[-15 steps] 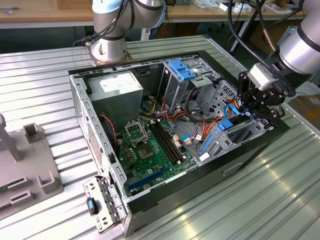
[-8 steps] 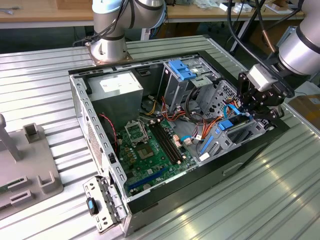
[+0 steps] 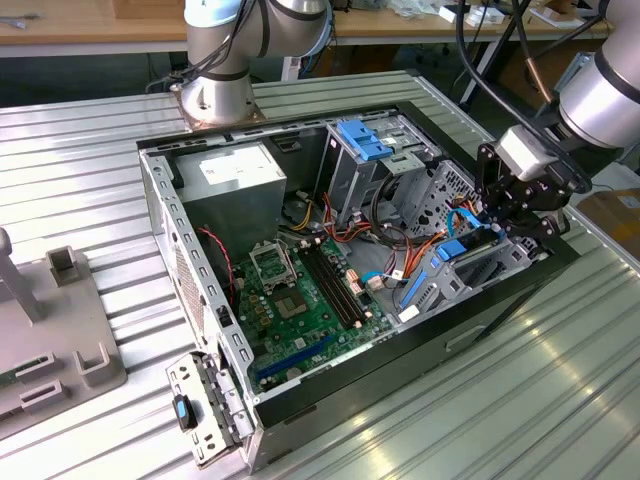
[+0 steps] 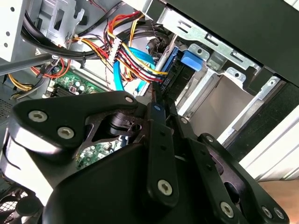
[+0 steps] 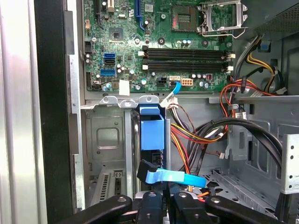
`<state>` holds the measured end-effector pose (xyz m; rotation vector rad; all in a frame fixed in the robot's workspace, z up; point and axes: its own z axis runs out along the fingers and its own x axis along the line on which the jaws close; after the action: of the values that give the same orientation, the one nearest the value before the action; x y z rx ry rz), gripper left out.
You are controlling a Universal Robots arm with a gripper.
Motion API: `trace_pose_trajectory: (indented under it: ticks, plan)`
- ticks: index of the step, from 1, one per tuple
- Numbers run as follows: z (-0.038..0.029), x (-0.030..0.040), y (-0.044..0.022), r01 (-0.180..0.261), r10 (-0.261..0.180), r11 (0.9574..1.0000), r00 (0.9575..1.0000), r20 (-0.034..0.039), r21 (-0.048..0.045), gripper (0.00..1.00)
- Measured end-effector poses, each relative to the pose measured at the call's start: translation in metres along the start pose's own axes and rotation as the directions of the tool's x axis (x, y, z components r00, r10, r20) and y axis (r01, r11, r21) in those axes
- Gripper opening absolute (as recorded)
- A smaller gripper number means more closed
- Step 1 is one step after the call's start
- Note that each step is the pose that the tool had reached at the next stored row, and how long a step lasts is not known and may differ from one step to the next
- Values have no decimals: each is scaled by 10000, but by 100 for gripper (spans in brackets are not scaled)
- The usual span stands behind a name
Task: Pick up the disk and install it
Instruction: 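Insert the first disk wire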
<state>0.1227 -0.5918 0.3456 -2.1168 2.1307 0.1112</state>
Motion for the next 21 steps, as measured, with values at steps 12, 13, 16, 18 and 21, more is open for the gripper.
trace_pose_trajectory:
  ticks: [12,13,16,18,21]
  plan:
    - [2,0,-1,-34,33,9997,10000,-23,-241,16]
    - [2,0,0,-35,34,9997,10000,-23,-243,16]
    - [2,0,0,-37,37,9997,10000,-23,-249,16]
    - [2,0,0,-37,36,9997,10000,-23,-252,16]
    - [3,1,0,-38,38,9997,10000,-23,-258,17]
